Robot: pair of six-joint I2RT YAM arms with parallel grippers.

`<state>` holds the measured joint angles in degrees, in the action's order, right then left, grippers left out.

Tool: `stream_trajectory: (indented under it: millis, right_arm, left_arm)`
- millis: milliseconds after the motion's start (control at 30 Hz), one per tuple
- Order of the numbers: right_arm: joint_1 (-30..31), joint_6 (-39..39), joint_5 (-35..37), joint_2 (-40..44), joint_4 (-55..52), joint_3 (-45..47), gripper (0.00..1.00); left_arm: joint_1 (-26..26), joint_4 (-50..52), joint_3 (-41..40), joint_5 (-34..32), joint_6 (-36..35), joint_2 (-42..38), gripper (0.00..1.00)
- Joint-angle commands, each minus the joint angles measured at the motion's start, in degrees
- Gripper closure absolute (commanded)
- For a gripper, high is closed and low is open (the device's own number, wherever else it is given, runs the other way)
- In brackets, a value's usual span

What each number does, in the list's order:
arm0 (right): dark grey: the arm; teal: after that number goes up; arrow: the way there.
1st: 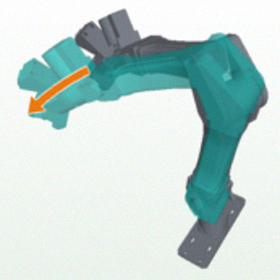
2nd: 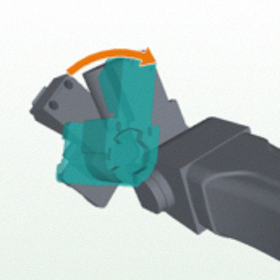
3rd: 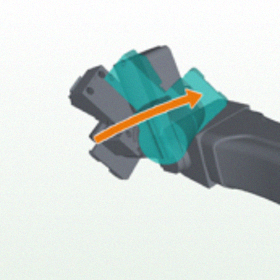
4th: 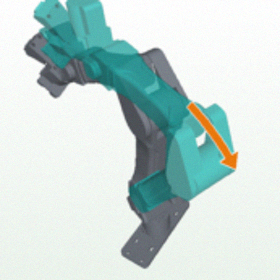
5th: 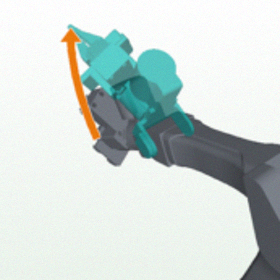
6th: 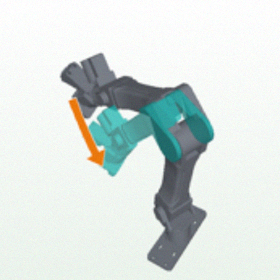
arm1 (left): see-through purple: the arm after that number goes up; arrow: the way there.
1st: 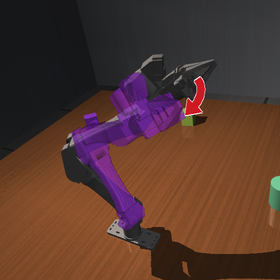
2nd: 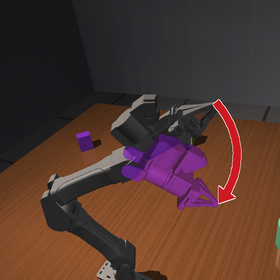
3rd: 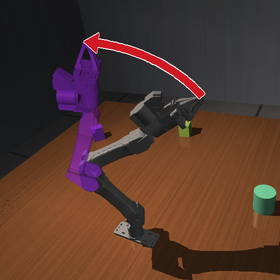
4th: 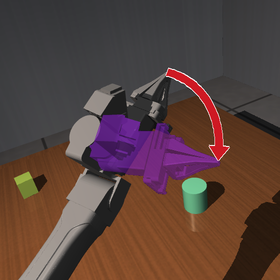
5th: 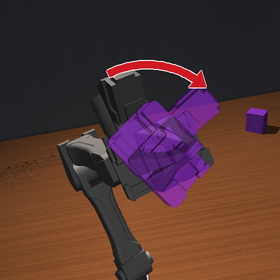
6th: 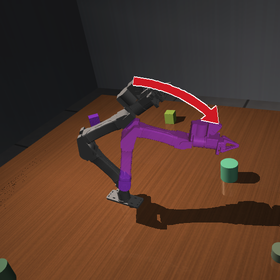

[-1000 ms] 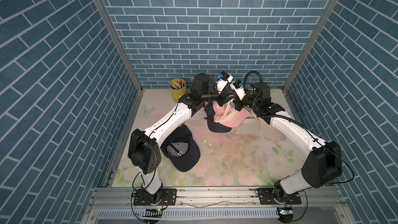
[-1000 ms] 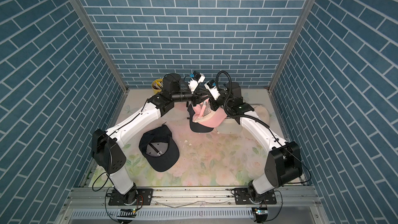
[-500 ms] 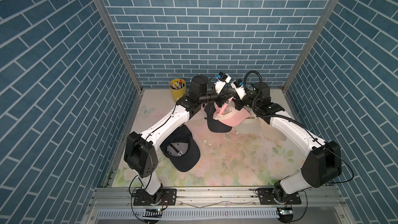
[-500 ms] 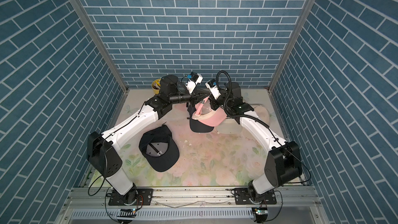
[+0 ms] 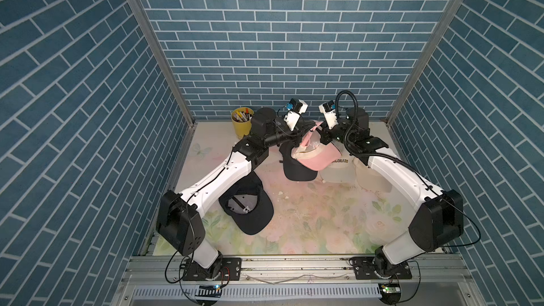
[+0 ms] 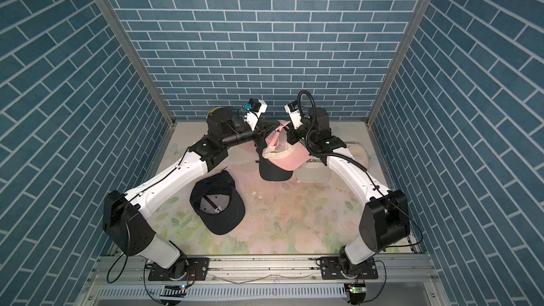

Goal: Open the adjustable buckle of the baseball cap
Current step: Open the adjustable buckle on the baseball cap.

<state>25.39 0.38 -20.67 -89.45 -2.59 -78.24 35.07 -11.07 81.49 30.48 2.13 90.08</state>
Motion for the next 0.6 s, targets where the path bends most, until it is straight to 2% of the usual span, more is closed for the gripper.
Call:
stream_trajectory:
  millis: [0, 300, 500, 567]
  right_arm:
    - [-1.3, 5.85, 5.89, -1.12, -0.99, -1.04, 1.0]
    - [-1.37, 8.65, 6.07, -1.79, -1.49, -0.51, 1.0]
    - [-1.17, 5.92, 2.53, -0.28, 2.37, 1.6, 1.0]
    - [-1.22, 5.25, 3.26, 0.11, 1.09, 0.64, 1.0]
  left_arm:
    - [-0.05, -5.62, -1.44, -1.54, -0.14, -4.56, 1.0]
    - [-0.17, -10.29, -4.59, -6.43, -0.59, -7.47, 1.0]
    - [-0.17, -8.43, -3.2, -7.36, -0.68, -5.55, 1.0]
    - [-0.25, -7.07, -3.39, -8.8, -1.18, -5.17, 0.94]
